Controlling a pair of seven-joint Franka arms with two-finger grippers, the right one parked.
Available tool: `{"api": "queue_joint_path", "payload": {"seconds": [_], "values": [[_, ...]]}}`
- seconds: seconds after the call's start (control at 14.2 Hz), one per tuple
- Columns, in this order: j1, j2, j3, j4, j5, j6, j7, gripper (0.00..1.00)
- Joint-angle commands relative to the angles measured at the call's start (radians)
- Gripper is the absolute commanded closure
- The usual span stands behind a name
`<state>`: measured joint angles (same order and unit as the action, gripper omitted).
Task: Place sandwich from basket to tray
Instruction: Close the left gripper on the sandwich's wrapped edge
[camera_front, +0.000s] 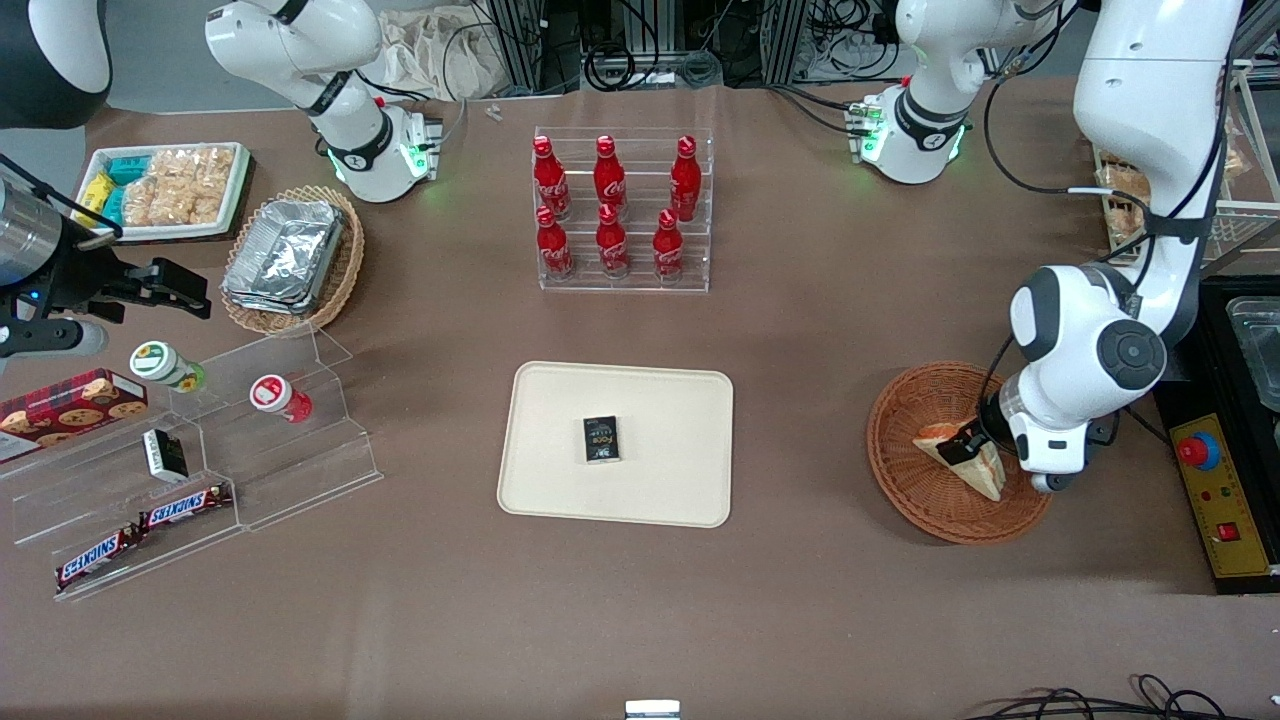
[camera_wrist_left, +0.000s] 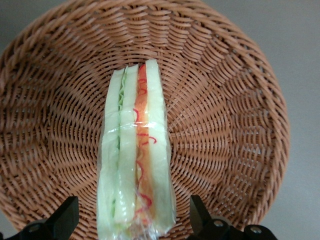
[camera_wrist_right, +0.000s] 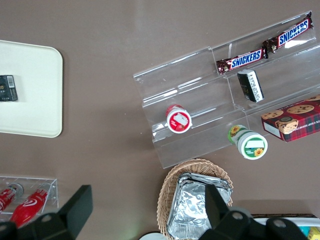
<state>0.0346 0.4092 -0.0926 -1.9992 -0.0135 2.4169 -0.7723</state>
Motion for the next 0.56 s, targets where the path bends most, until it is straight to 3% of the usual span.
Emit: {"api": "queue_joint_path", "payload": {"seconds": [0.0,0.14,0.21,0.35,0.49], "values": [[0.007,0.028,-0.004,-0.003,-0.008,0.057,-0.013,0.04],[0.007,0.033,-0.004,0.003,0.007,0.059,0.004,0.6],[0.007,0.031,-0.004,0.002,0.018,0.059,0.005,0.8],[0.004,0.033,-0.004,0.014,0.029,0.059,-0.022,0.87],[-0.001,0.031,-0.006,0.023,0.03,0.054,-0.064,1.0]]}}
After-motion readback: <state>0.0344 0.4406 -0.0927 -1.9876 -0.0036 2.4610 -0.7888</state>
